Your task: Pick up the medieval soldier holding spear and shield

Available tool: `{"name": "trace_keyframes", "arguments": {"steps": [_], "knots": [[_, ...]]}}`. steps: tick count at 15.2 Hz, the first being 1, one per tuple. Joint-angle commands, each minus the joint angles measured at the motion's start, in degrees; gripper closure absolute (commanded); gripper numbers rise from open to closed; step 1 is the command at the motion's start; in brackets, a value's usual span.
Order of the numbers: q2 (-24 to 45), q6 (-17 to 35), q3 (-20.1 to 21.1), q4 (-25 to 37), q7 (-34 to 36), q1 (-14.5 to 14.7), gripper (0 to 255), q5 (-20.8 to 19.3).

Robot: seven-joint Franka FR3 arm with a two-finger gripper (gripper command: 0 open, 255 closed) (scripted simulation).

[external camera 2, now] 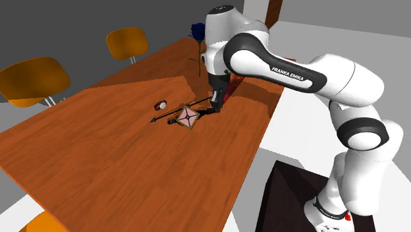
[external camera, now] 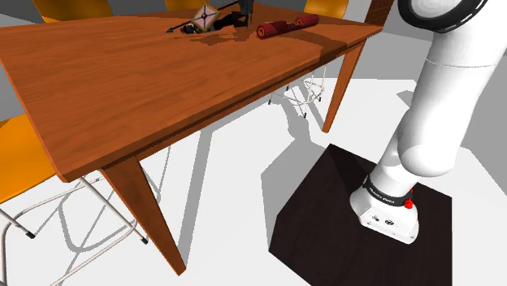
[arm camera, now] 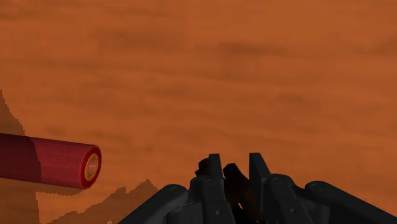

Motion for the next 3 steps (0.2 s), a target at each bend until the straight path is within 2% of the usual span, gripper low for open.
{"name": "trace_keyframes", "arguments": {"steps": [1, 3], "knots": [[1.85, -2.72, -0.03, 4.59, -0.23, 0.01, 255, -0.09], [1.99, -2.92, -0.03, 4.92, -0.24, 0.02, 255, -0.10]]}}
